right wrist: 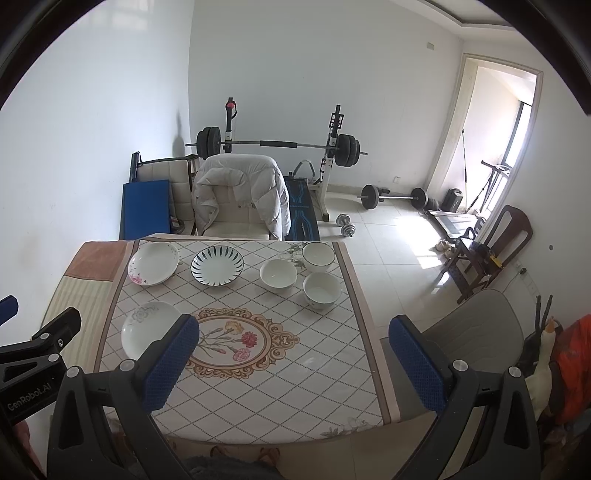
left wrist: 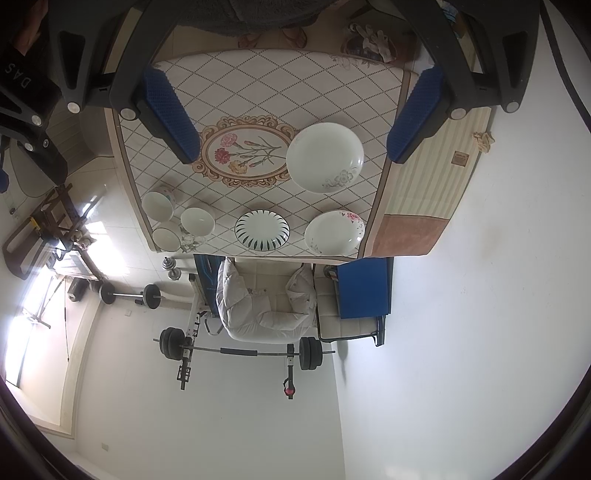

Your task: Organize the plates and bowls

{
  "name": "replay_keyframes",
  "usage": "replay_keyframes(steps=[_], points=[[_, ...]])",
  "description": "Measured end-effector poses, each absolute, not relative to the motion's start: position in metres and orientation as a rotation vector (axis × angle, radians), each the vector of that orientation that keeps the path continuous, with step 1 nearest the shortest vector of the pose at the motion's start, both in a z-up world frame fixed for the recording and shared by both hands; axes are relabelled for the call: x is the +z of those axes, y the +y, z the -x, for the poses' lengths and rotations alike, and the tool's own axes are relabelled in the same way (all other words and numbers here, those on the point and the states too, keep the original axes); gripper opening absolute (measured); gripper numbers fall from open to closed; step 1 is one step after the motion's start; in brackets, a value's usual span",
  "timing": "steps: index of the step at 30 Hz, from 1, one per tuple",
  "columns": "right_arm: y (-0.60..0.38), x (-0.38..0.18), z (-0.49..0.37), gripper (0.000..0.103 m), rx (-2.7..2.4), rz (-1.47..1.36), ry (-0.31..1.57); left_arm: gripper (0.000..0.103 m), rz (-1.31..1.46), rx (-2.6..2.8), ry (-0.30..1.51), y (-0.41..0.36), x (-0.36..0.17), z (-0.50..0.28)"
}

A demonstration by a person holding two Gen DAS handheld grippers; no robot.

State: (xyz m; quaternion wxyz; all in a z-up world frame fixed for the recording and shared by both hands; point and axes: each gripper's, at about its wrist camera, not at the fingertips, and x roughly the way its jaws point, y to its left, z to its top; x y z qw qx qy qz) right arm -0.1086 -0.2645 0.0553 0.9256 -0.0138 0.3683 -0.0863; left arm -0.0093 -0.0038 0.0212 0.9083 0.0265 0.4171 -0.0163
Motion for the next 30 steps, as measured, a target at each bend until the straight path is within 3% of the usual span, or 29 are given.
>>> replay_keyframes(steps=[30], points=[[-0.2615,0.0576,0.1073,0.103,-0.18,0.029,0.747,0.103,-0.054,-0.033,0.854,-0.0035,0.0257,0.0065]])
